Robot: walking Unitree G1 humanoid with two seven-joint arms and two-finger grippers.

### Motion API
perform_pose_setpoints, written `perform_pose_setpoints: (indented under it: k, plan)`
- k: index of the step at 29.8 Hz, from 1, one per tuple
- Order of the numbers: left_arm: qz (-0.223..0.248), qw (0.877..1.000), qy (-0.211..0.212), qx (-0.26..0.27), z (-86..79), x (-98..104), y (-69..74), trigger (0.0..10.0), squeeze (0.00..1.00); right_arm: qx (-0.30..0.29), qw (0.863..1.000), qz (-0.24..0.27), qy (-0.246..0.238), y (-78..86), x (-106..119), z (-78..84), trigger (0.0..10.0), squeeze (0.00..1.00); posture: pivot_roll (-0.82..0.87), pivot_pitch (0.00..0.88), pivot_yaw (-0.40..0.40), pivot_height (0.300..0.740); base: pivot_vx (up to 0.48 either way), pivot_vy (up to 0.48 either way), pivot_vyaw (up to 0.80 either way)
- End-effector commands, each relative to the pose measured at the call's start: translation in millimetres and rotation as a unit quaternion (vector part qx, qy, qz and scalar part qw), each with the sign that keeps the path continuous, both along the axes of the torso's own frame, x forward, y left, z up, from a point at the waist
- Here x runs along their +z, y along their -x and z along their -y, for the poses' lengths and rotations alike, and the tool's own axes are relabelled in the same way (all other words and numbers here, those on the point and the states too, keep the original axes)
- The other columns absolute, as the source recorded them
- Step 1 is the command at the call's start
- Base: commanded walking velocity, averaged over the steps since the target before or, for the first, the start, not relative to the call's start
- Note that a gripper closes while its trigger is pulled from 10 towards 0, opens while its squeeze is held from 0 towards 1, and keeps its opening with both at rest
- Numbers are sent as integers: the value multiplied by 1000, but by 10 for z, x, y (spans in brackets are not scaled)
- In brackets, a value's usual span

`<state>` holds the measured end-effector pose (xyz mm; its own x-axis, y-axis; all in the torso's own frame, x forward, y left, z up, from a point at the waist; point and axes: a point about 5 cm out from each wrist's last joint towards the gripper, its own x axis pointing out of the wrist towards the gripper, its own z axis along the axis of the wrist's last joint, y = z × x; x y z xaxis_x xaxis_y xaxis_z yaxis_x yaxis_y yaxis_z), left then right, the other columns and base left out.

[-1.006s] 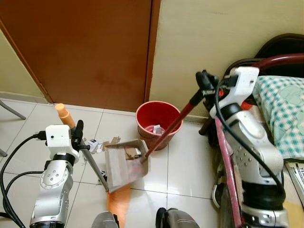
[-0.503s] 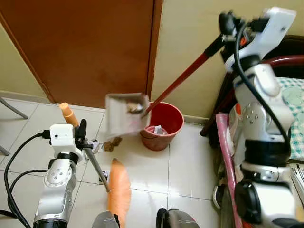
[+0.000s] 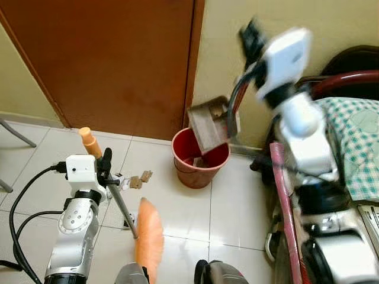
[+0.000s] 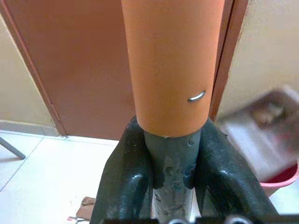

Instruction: Sweep floor

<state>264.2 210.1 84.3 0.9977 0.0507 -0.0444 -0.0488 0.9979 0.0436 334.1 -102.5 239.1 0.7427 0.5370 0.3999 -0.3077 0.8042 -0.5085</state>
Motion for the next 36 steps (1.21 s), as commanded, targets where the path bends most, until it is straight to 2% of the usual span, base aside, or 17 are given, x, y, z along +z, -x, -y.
perform_pose_setpoints:
  k: [1, 3, 7, 12, 13, 14, 16, 17, 18, 21, 22, 23, 25, 28, 31, 34, 36]
  plan:
    - [-28, 999, -25, 1, -22, -100, 55, 10000, 0, 27, 998, 33, 42, 64, 5, -95, 10000, 0, 1, 85, -53, 740, 0, 0, 0]
    - [-27, 999, -26, 1, -20, -98, 56, 10000, 0, 73, 991, 37, 106, 164, -179, -231, 10000, 0, 1, 85, -53, 740, 0, 0, 0]
    - [-26, 999, -26, 0, -18, -96, 54, 10000, 0, 90, 983, 54, 152, 215, -282, -279, 10000, 0, 1, 85, -53, 740, 0, 0, 0]
    - [-25, 999, -27, 1, -15, -96, 49, 10000, 0, 68, 982, 90, 154, 195, -221, -234, 10000, 0, -1, 85, -55, 740, 0, 0, 0]
    - [-25, 999, -27, 1, -12, -97, 48, 10000, 0, 50, 983, 120, 126, 186, -66, -200, 10000, 0, -1, 85, -55, 740, 0, 0, 0]
    - [-25, 999, -27, 1, -12, -97, 48, 10000, 0, 50, 983, 120, 126, 186, -66, -200, 10000, 0, -1, 85, -55, 740, 0, 0, 0]
    - [-24, 999, -26, 1, -9, -98, 41, 10000, 0, 36, 986, 146, 71, 177, 158, -181, 10000, 0, -3, 83, -55, 740, 0, 0, 0]
    - [-24, 999, -26, 1, -6, -99, 34, 10000, 0, 43, 989, 137, 12, 168, 333, -210, 10000, 0, -4, 80, -55, 740, 0, 0, 0]
    - [-24, 999, -26, 1, -5, -99, 32, 10000, 0, 54, 990, 126, -15, 167, 399, -234, 10000, 0, -4, 80, -55, 740, 0, 0, 0]
    - [-22, 999, -26, 1, 0, -94, 19, 10000, 0, 87, 985, 141, -48, 230, 646, -332, 10000, 0, -4, 77, -57, 740, 0, 0, 0]
    - [-22, 999, -27, 2, 1, -92, 10, 10000, 0, 99, 982, 141, -74, 253, 734, -365, 10000, 0, -6, 75, -57, 740, 0, 0, 0]
    - [-21, 999, -28, 2, 0, -91, 9, 10000, 0, 103, 981, 139, -84, 260, 757, -373, 10000, 0, -6, 75, -57, 740, 0, 0, 0]
    - [-19, 999, -32, 6, -8, -84, 4, 10000, 0, 112, 980, 127, -103, 264, 775, -396, 10000, 0, -6, 73, -60, 740, 0, 0, 0]
    - [-20, 999, -40, 22, -54, -87, 18, 10000, 0, 116, 976, 65, -175, 225, 701, -403, 10000, 0, -3, 71, -65, 740, 0, 0, 0]
    - [-24, 999, -39, 21, -50, -108, 41, 10000, 0, 117, 970, 12, -214, 205, 616, -400, 10000, 0, 0, 71, -71, 740, 0, 0, 0]
    - [-28, 999, -40, 20, -38, -133, 73, 10000, 0, 111, 965, -37, -236, 202, 451, -393, 10000, 0, 0, 71, -71, 740, 0, 0, 0]
    - [-34, 998, -40, 16, -22, -160, 106, 10000, 0, 98, 960, -79, -252, 213, 261, -369, 10000, 0, -1, 77, -71, 740, 0, 0, 0]
